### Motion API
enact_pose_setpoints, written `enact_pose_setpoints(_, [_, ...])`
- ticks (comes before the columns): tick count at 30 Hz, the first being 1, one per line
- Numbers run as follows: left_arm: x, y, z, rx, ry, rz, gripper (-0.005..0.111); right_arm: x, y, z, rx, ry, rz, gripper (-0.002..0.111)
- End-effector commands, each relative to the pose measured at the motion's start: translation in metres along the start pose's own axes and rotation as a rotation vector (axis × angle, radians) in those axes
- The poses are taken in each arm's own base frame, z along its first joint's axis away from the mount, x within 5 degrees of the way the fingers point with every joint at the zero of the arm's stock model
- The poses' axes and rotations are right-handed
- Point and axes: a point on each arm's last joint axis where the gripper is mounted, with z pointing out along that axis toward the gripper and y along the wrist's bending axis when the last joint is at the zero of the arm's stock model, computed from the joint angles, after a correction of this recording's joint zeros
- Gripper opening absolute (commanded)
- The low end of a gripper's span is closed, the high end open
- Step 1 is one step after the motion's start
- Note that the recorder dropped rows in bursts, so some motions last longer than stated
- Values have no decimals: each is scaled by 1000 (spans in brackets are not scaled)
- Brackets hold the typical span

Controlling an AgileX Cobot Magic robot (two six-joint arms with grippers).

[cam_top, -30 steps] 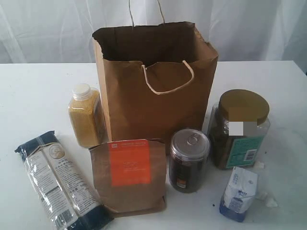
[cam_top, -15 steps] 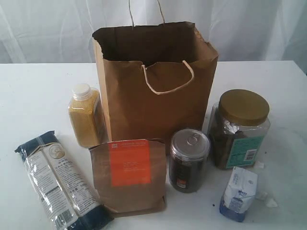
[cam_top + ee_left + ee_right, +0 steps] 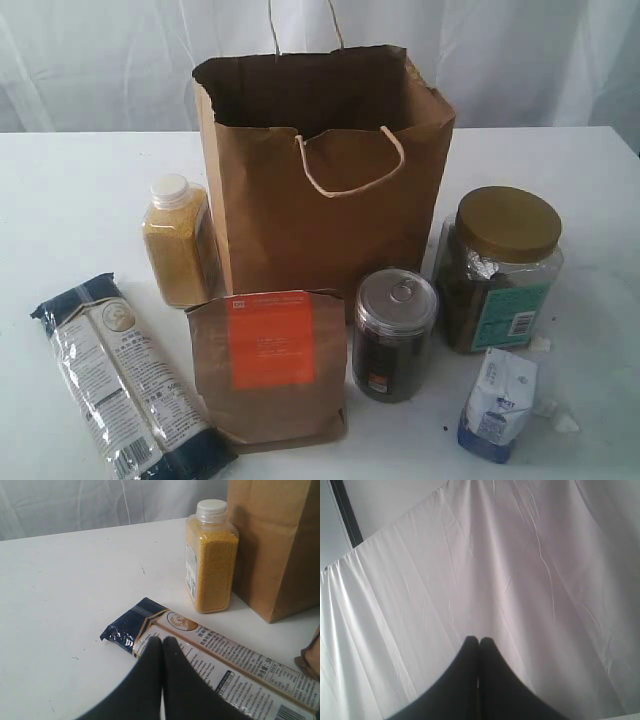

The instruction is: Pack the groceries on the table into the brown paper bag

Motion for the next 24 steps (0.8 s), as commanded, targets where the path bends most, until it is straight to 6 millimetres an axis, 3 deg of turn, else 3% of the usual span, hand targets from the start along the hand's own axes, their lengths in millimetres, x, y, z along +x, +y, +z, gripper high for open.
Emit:
enact_pose_setpoints(1, [1, 0, 0, 5, -3, -5, 0, -1, 0, -1, 10, 11, 1, 0])
enact_pose_setpoints(5, [1, 0, 0, 5, -3, -5, 0, -5, 3, -3, 53, 99, -23, 0])
enact_pose_setpoints(8, [1, 0, 0, 5, -3, -5, 0, -13, 7, 5, 119, 283, -133, 0])
enact_pose_setpoints(15, [1, 0, 0, 5, -3, -5, 0, -36, 26, 61, 106, 735, -404, 4])
enact_pose_setpoints(18, [1, 0, 0, 5, -3, -5, 0, -34, 25, 89, 115, 889, -439, 21])
enact_pose_setpoints(22, [1, 0, 0, 5, -3, -5, 0, -18, 17, 124, 142, 1024, -422, 62])
enact_pose_setpoints(24, [1, 0, 0, 5, -3, -5, 0, -6, 11, 135, 154, 1083, -414, 73])
